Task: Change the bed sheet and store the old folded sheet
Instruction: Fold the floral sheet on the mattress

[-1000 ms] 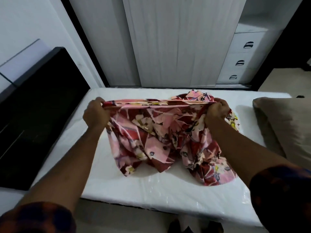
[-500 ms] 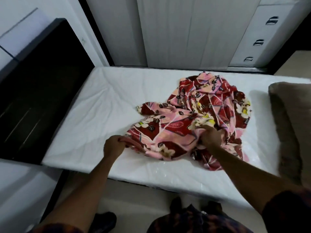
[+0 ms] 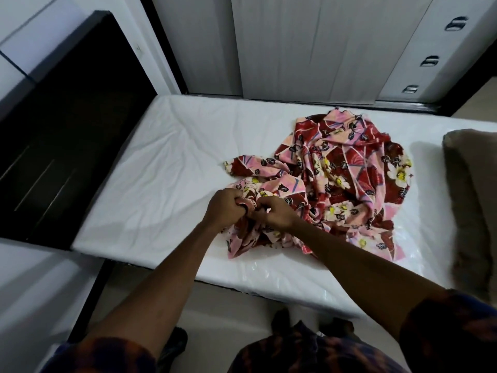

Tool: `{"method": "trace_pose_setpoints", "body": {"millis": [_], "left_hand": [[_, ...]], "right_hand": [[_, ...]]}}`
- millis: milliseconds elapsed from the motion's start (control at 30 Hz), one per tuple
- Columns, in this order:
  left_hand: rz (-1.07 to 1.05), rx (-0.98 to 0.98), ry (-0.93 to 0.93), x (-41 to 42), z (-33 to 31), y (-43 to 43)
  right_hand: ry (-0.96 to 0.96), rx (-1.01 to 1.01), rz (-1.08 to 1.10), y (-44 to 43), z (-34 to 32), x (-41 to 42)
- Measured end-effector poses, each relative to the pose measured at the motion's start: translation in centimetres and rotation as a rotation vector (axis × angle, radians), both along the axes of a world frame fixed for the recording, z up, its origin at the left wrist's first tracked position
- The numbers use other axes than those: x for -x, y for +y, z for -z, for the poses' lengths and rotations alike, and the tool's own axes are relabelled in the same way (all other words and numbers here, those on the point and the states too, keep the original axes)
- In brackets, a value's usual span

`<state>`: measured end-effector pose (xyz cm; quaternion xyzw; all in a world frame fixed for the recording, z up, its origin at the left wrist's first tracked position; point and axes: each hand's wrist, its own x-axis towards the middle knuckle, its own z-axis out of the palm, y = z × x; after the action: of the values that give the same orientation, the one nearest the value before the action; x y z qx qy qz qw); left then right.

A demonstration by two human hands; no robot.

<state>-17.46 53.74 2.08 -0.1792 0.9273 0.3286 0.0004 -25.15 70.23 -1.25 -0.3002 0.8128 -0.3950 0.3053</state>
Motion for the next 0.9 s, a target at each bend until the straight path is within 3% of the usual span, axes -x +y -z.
{"method": "trace_pose_setpoints", "body": {"millis": [167, 300, 400, 500, 633, 733, 800, 900], "left_hand": [[0.053, 0.034, -0.1, 0.6, 0.3, -0.5], [0.099, 0.022, -0.125, 0.8, 0.4, -1.3], [0.134, 0.209, -0.101, 1.2, -0.1, -2.1], [0.042, 0.348, 0.061, 1.4, -0.7, -2.9], [-0.178, 0.243, 0.156, 2.6, -1.4, -5.8], [-0.265, -0.062, 0.143, 4.1, -2.8, -6.5], [-0.245, -0.152, 0.14, 5.2, -3.9, -5.6], [-0.103, -0.063, 0.101, 5.9, -5.2, -4.0]], "right_hand": [[0.09, -0.059, 0.017, -0.1, 0.1, 0.5], [0.307, -0.201, 0.146, 0.2, -0.1, 1.6], [0.341, -0.182, 0.242, 0.8, -0.8, 3.3], [0.299, -0.052, 0.264, 1.5, -1.7, 4.3], [0.301, 0.088, 0.44, 1.8, -2.3, 5.1], [0.292, 0.123, 0.33, 0.9, -2.4, 4.5], [0.392, 0.052, 0.251, -0.6, -2.7, 3.7], [0.527, -0.027, 0.233, -3.3, -3.1, 3.4]]}}
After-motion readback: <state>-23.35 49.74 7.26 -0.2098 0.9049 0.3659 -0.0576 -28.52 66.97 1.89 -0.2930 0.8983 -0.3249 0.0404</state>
